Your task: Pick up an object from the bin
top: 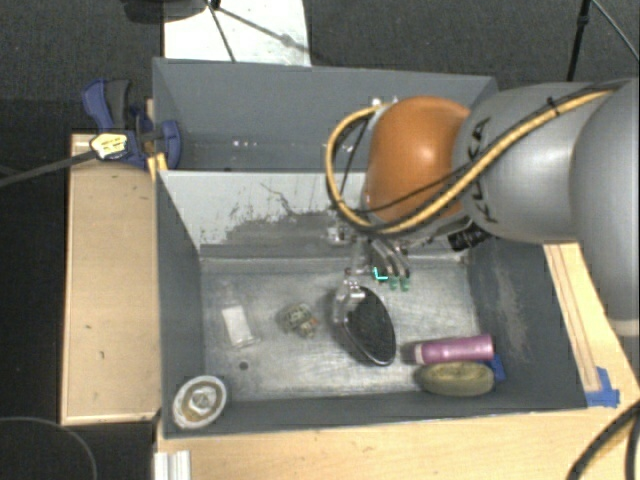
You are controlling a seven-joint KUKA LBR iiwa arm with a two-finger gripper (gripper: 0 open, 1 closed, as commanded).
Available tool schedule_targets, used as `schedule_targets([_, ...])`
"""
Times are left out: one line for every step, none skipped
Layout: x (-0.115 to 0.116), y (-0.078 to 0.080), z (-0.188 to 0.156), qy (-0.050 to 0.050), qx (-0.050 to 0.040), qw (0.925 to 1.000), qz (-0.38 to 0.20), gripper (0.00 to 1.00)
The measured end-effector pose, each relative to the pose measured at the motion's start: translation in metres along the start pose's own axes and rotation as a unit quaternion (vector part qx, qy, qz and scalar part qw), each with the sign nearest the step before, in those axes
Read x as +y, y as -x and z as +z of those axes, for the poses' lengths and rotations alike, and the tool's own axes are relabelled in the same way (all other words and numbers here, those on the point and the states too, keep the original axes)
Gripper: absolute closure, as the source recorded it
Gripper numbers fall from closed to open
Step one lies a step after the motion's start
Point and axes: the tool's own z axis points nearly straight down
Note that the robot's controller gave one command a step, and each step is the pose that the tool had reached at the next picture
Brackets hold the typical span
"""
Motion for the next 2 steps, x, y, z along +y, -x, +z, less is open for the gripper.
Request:
schedule_targets([-0.013, -0.053, 0.067, 0.000, -0.0033, 0.9975, -0.070, 0.00])
schedule_targets([-0.060, -0.074, 0.065, -0.001, -0.0027, 0.9992, -0.039, 0.00])
